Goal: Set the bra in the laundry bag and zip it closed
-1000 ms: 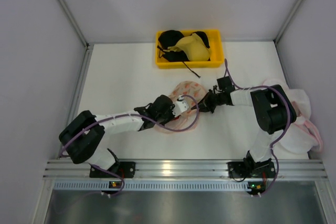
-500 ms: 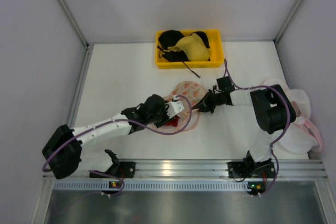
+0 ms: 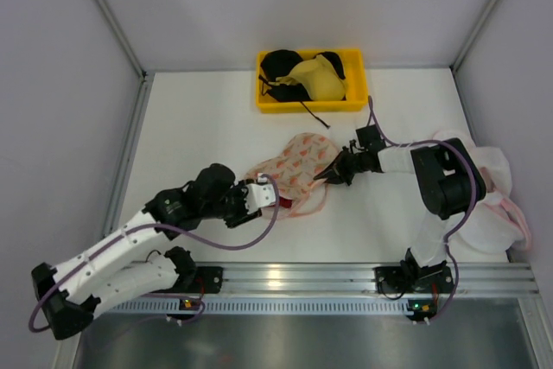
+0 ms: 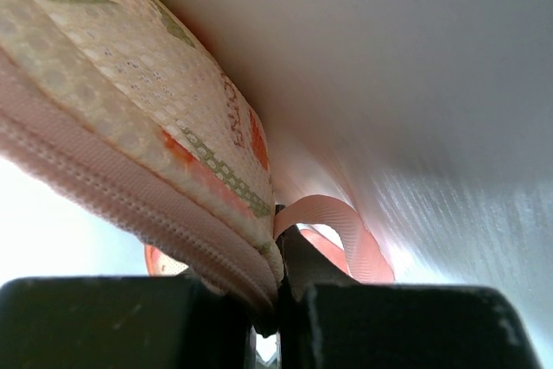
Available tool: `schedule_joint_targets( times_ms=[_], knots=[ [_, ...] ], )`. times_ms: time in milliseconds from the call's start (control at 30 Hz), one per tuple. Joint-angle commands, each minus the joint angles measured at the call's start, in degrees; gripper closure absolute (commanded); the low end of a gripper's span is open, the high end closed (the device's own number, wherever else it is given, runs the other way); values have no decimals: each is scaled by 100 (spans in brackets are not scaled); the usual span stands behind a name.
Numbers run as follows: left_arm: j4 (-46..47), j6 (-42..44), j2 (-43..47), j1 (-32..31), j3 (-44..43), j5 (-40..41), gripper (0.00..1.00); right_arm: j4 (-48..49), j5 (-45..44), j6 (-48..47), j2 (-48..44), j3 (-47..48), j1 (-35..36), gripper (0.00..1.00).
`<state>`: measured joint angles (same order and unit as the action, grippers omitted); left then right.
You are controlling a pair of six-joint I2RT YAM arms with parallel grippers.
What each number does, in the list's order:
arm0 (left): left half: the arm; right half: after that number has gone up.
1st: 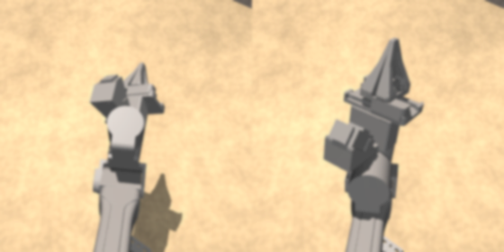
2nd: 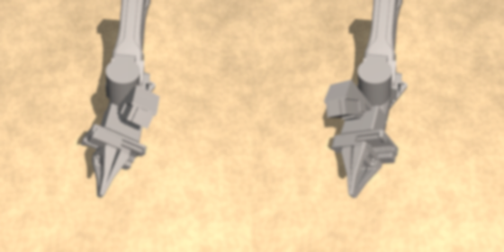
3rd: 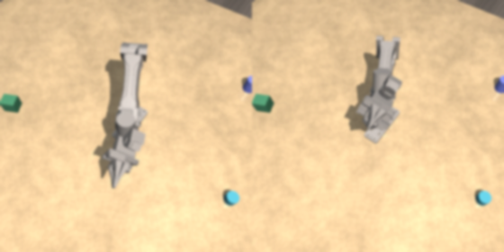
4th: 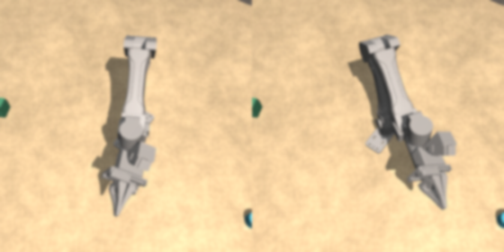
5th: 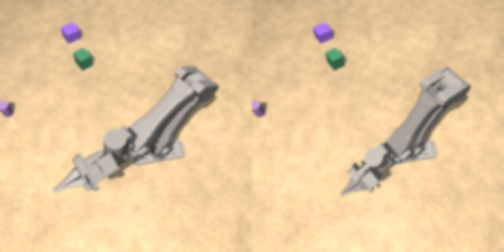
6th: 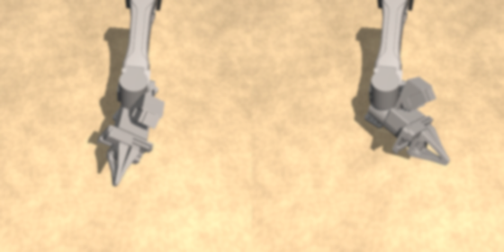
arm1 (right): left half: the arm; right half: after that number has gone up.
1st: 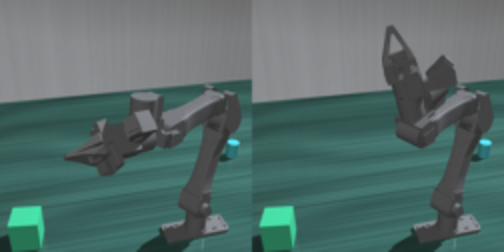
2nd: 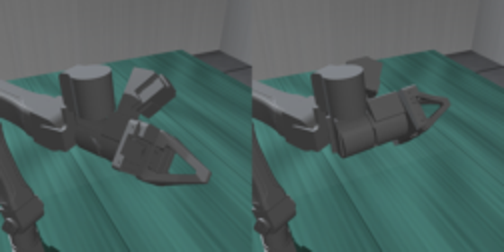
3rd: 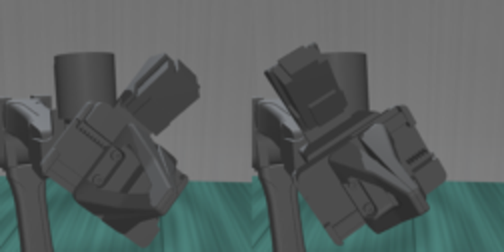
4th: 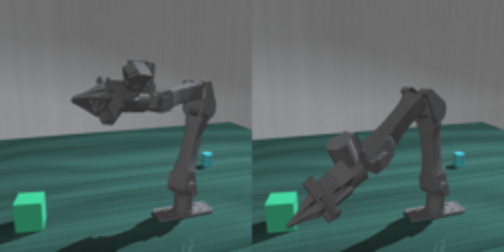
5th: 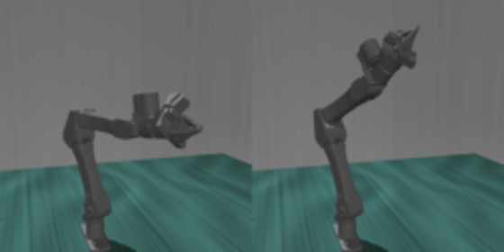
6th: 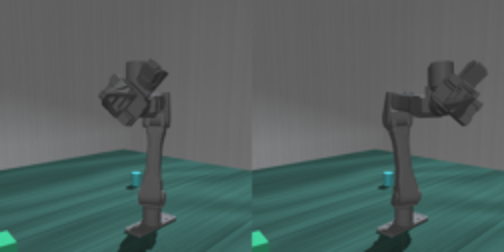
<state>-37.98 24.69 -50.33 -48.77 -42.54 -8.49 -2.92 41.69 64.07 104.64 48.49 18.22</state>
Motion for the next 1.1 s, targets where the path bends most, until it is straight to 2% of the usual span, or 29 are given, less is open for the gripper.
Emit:
schedule_joint_targets(
  times_ms=[0, 67, 167, 200, 300, 367, 467, 667, 867, 1067],
  knots=[
    [-799, 378, 410, 8, -683, -803, 51, -42, -65, 26, 65, 117, 68, 100],
    [-747, 475, 104, 17, -886, -786, 50, -33, -65, 35, 65, 117, 68, 100],
    [-614, 703, -1125, 8, -1527, -803, 50, -25, -82, 26, 74, 126, 68, 100],
    [-501, 791, -1781, 8, -1738, -794, 51, -16, -91, 9, 74, 134, 68, 100],
    [139, 1001, -2794, 8, -2624, -522, 51, -51, -144, -114, 39, 161, 68, 100],
    [369, 1221, -3323, 17, -2741, -443, 54, -51, -153, -149, 22, 161, 68, 100],
    [519, 1618, -3746, 96, -2584, -539, 64, -77, -161, -220, 13, 213, 68, 100],
    [511, 1531, -3678, 105, -1750, -1110, 66, -77, -170, -220, 4, 249, 59, 100],
    [659, 1749, -3528, -88, -1976, -970, 60, 63, -153, -9, 39, 178, 50, 100],
    [1573, 3066, -3326, -510, -1741, -663, 55, 142, -74, 254, 65, 161, 103, 100]
  ],
)
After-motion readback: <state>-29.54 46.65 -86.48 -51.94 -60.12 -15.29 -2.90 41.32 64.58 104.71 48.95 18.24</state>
